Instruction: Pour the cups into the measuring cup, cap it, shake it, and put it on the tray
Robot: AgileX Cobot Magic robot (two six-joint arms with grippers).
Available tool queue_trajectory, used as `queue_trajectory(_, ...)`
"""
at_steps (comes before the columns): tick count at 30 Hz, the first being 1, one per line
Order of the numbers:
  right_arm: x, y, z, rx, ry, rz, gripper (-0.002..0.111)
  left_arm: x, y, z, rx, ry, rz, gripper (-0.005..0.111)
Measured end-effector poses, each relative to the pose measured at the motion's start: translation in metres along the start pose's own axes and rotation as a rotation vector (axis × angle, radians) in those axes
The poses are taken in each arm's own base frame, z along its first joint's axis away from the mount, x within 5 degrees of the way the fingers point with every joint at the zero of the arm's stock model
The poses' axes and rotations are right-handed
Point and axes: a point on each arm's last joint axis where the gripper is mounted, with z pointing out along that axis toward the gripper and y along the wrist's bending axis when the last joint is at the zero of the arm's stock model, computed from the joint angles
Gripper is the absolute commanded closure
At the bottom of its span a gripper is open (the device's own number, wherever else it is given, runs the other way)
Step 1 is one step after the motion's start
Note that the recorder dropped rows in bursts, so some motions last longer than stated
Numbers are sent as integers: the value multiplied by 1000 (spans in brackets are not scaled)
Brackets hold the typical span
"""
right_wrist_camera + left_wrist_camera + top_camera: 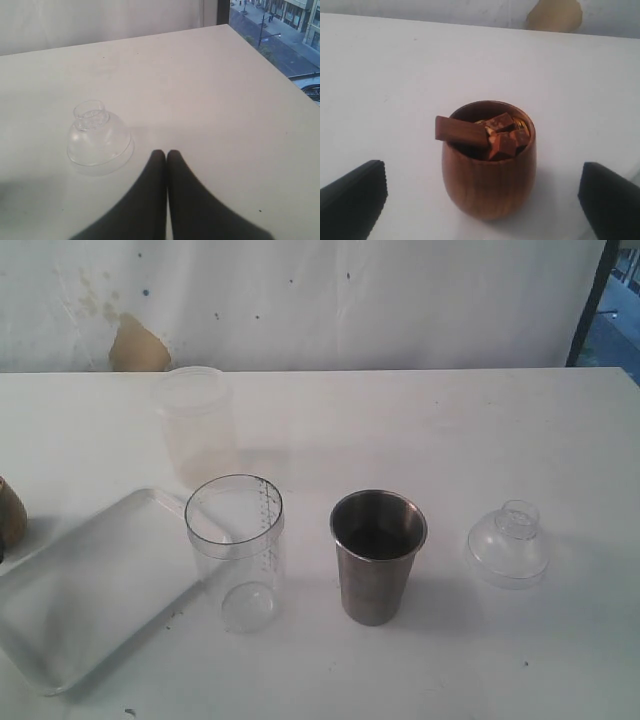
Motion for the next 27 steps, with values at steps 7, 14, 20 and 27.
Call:
queue_trajectory(7, 0, 0, 0, 0, 0, 0, 108, 10, -2, 26, -11, 37, 3, 2)
queue_trajectory(14, 0, 0, 0, 0, 0, 0, 108, 19, 1, 47, -61, 57, -15, 2)
queue_trajectory(20, 0, 0, 0, 0, 0, 0, 108, 27, -1, 64, -62, 77, -12, 2)
queue_trajectory(27, 0, 0, 0, 0, 0, 0, 108, 25, -1, 73, -63, 44, 6, 2)
